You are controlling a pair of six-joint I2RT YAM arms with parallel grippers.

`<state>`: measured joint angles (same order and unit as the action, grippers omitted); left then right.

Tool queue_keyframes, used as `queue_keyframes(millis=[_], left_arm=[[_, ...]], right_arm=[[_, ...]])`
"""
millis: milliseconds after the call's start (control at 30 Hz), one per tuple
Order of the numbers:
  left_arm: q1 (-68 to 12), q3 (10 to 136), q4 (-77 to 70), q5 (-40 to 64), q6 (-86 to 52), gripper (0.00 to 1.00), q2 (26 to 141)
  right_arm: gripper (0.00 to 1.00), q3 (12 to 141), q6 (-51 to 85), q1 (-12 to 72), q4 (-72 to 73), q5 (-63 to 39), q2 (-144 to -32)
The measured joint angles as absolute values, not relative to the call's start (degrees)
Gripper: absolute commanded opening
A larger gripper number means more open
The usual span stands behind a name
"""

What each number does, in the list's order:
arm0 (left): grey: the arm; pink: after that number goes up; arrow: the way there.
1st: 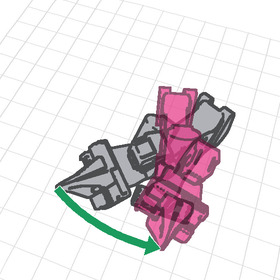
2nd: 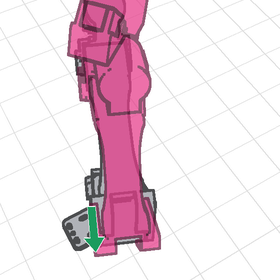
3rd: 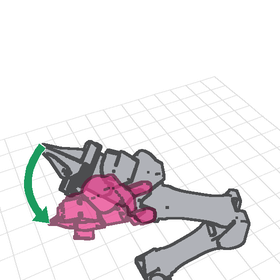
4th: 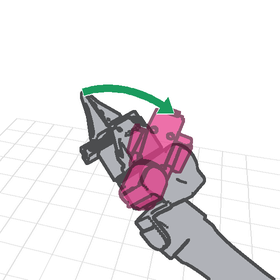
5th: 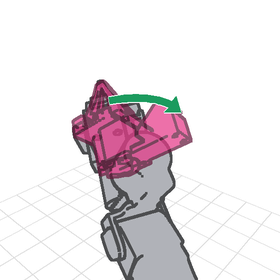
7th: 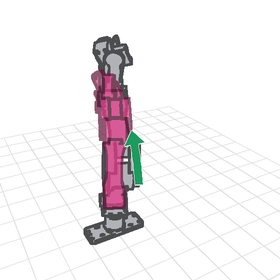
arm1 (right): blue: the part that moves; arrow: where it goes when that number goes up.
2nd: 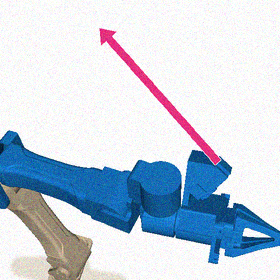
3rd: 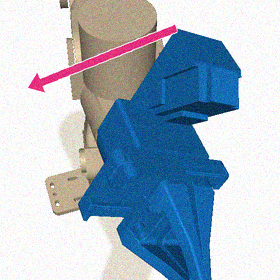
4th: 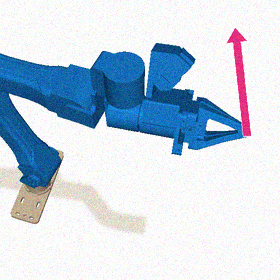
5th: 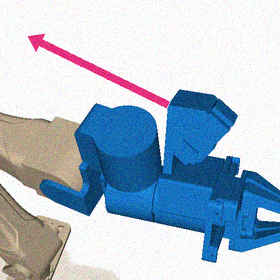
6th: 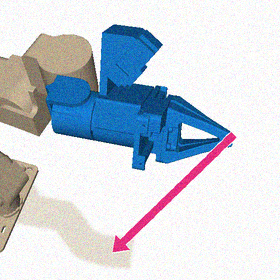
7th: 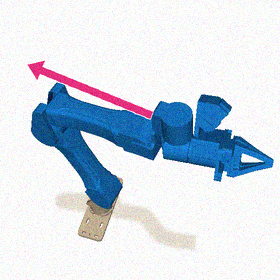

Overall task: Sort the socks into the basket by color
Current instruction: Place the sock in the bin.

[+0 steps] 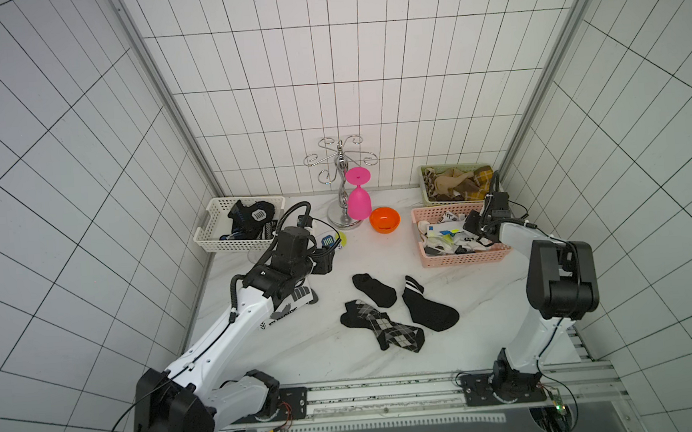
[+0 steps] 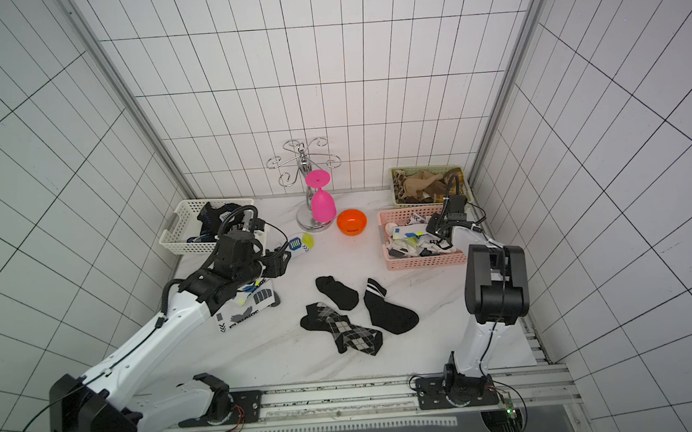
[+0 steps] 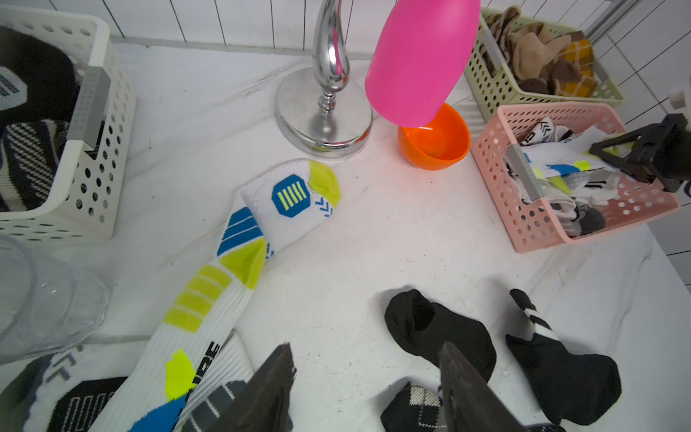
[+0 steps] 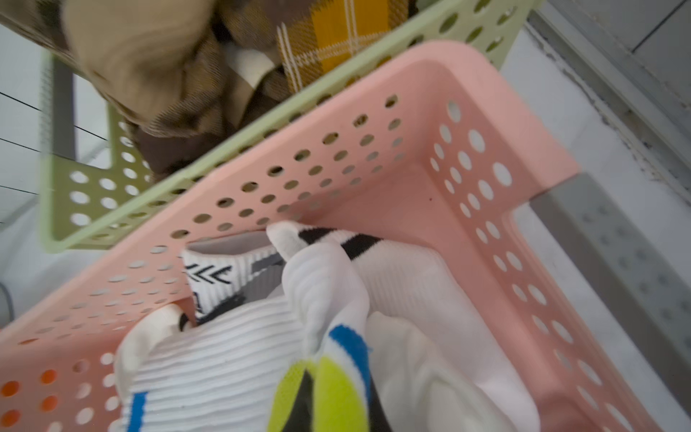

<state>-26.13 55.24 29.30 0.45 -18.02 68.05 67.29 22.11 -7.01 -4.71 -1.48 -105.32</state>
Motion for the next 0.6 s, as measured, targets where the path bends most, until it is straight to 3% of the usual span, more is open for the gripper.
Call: queue_keyframes(millis=[67, 133, 367, 433, 600], left_arm=[[-25.9, 55.2, 30.0, -0.5, -18.1, 0.64, 68.9], [-25.6, 55.2, 30.5, -1.5, -18.0, 0.66, 70.1], [-25.0, 56.2, 33.9, -5.4, -18.0, 0.67, 76.6], [-25.0, 57.3, 35.1, -6.7, -18.0, 0.67, 79.0], [-24.9, 58.3, 35.9, -10.4, -18.3, 0.71, 82.4]], right_arm=[[0.33, 67.3, 21.6, -7.0, -5.5, 0.0, -106.4], [0.54, 67.4, 21.3, -7.0, -6.3, 0.8, -107.0], [0.83, 68.2, 20.7, -6.6, -7.3, 1.0, -106.1], [0.97, 68.2, 20.7, -6.2, -7.7, 1.0, -104.7], [0.99, 69.3, 20.7, -3.9, -8.9, 1.4, -100.4]])
